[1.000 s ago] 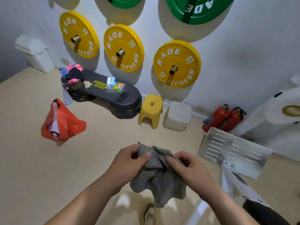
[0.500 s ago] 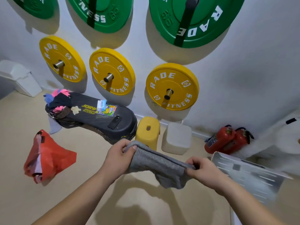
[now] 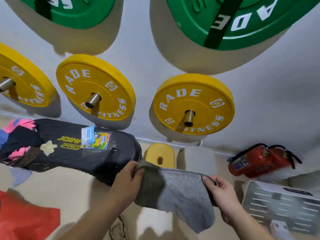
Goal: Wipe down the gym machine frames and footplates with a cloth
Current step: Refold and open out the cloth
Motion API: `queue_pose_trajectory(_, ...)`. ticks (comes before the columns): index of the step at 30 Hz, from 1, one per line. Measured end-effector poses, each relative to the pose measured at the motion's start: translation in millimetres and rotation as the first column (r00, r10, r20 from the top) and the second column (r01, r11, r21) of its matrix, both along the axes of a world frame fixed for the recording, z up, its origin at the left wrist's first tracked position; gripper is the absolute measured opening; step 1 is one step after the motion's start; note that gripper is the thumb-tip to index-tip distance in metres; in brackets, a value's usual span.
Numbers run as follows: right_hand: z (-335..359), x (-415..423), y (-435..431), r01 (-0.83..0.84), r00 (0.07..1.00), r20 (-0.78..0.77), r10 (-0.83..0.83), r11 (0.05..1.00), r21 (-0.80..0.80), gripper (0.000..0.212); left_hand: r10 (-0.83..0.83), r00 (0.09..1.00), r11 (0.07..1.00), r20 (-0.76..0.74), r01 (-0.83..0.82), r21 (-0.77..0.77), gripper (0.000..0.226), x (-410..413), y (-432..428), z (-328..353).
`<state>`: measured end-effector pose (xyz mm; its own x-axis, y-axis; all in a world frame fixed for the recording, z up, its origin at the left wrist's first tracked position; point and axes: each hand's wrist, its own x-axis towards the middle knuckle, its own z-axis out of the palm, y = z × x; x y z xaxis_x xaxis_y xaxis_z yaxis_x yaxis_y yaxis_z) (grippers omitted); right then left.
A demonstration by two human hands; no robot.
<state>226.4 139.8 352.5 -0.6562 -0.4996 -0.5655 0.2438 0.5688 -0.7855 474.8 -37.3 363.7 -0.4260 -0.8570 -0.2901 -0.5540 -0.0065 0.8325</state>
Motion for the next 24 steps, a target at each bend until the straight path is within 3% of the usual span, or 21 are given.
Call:
queue_pose_trajectory(9,-42.1,-72.1,-33.6,0.083,0.992,0.092,-0.091,0.992,0.093,0.019,-0.094,0.995,0.993,0.028,0.091,0.077,0.014,-105.0,-49.9,-61.7)
queue_pose_trajectory(14,-85.6,-150.8,-0.5,0.136,0.991,-0.022,-0.135,0.989,0.050,0.015,-0.169,0.980,0.985,0.106,0.165,0.046,0.018,-198.7,-22.8,-89.4)
queue_pose_trajectory(19,-133.0,-220.5,44.0,0.084,0.990,-0.118,-0.084,0.996,-0.006,0.013,-0.181,0.969,0.983,0.167,0.182,0.008,0.018,-273.4,5.8,-139.7)
queue_pose_trajectory(24,-224.7,-279.1,42.6,0.002,0.974,-0.222,0.037,0.985,0.173,0.013,-0.255,0.945,0.967,0.205,0.254,0.029,0.015,-332.6,-7.5,-219.9)
